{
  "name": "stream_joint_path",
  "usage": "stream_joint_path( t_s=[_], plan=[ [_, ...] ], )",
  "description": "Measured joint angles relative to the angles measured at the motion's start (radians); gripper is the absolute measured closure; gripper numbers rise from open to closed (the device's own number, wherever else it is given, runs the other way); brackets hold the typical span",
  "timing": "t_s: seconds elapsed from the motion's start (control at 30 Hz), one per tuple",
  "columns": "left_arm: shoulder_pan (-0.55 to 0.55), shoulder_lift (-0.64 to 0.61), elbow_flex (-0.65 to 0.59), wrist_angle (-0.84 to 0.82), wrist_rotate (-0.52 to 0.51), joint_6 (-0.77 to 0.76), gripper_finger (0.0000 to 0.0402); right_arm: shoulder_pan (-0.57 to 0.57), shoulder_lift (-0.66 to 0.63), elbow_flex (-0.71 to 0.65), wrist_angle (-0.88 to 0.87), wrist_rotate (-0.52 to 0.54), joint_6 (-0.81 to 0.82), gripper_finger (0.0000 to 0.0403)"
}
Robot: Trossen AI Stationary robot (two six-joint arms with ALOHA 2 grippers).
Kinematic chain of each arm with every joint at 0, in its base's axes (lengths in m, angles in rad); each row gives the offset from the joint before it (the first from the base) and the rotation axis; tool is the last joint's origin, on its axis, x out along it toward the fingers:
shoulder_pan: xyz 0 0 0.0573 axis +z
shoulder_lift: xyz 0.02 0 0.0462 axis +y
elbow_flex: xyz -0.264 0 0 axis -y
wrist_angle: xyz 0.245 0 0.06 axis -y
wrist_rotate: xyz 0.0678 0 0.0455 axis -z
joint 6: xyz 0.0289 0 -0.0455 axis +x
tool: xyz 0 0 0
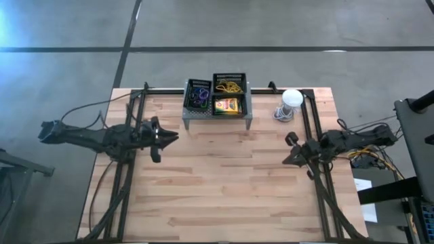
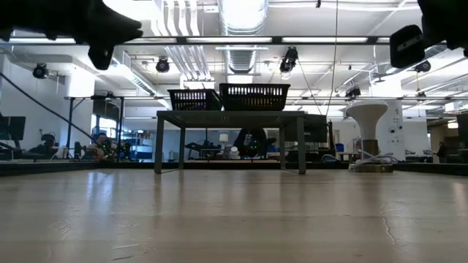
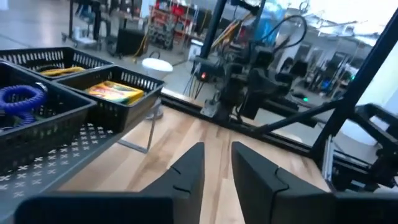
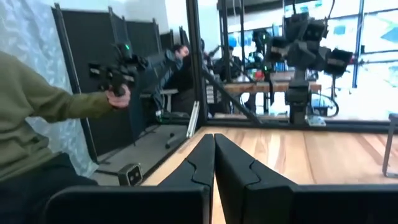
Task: Pick & Place Office Desk Supplies
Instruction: Return to Home Position
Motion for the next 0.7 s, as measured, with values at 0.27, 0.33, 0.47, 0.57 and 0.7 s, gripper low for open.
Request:
stream_joint_path(
  t_s=[0.27, 0.33, 0.47, 0.57, 0.7],
  plan=[
    [0.061, -0.196, -0.155, 0.016, 0.049, 0.040, 0.0330, -0.002, -0.142, -0.073, -0.023, 0.039, 0.011, 0.0394],
    [0.076, -0.249, -0.193, 0.013, 0.073, 0.045, 0.0330, -0.003, -0.139, -0.073, -0.023, 0.074, 0.017, 0.0394],
    [0.111, -0.352, -0.253, 0.004, 0.109, 0.055, 0.0330, -0.003, -0.133, -0.073, -0.025, 0.223, 0.015, 0.0394],
    [0.130, -0.428, -0.293, 0.004, 0.159, 0.075, 0.0330, -0.003, -0.131, -0.073, -0.029, 0.302, -0.008, 0.0394],
    [0.151, -0.523, -0.335, 0.003, 0.197, 0.111, 0.0330, -0.003, -0.131, -0.073, -0.036, 0.317, -0.066, 0.0394]
  ],
)
